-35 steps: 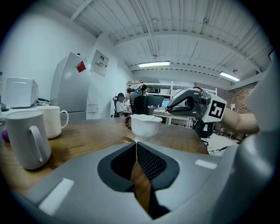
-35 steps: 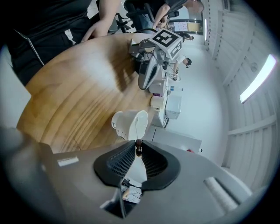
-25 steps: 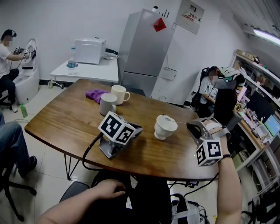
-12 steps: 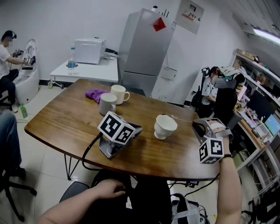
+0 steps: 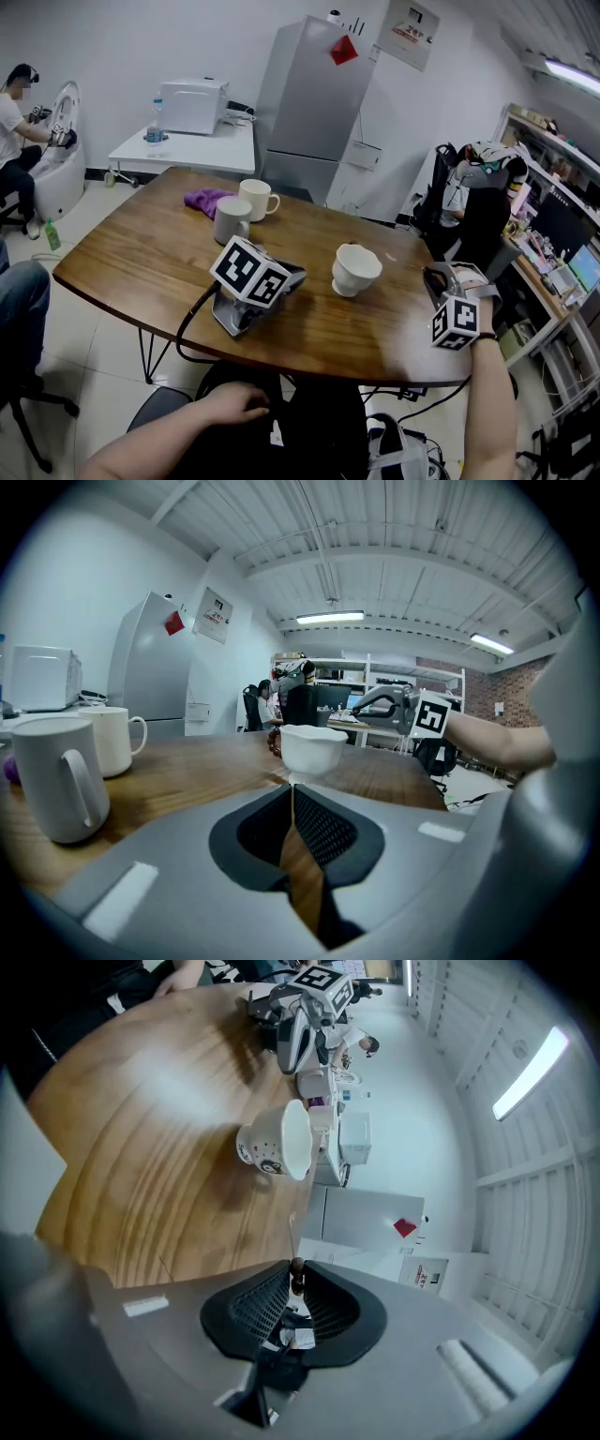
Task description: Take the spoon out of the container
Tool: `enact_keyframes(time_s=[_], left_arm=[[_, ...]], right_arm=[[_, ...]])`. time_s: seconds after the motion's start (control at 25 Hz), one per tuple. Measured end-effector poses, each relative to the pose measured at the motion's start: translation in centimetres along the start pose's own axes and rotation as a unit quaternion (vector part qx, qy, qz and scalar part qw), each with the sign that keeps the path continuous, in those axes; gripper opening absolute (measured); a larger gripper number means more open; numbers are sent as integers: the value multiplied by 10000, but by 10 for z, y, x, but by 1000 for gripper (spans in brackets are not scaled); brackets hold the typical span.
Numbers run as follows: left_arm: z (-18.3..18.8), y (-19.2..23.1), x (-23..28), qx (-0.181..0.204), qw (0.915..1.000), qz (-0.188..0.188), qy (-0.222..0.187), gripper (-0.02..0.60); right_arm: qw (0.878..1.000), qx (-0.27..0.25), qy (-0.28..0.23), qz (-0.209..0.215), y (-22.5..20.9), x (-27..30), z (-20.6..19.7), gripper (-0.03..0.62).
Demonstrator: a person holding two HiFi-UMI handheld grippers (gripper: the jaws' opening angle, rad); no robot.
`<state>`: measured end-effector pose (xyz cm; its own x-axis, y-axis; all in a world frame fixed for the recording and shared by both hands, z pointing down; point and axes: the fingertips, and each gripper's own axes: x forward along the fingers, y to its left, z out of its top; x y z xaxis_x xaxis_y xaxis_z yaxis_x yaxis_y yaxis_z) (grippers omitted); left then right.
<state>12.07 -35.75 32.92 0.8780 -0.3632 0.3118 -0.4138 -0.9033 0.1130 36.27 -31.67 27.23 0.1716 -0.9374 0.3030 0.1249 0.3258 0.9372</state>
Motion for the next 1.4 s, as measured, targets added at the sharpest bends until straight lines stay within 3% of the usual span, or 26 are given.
enact_keyframes(time_s=[0.4, 0.8, 1.0, 1.4], left_arm=[[1, 0, 0, -4, 10000, -2, 0, 12], [1, 0, -1, 2, 10000, -8, -6, 12], [1, -1, -2, 1, 10000, 0, -10, 12], [2, 0, -1, 0, 10000, -5, -3, 12]], right_arm=[[9984, 30, 371, 420, 42, 18, -30, 51], [9915, -432, 603, 1068, 81, 25, -37, 44], [9793, -714, 637, 1783, 99, 24, -39, 52], [9550, -1083, 494, 2715, 123, 22, -41, 62]])
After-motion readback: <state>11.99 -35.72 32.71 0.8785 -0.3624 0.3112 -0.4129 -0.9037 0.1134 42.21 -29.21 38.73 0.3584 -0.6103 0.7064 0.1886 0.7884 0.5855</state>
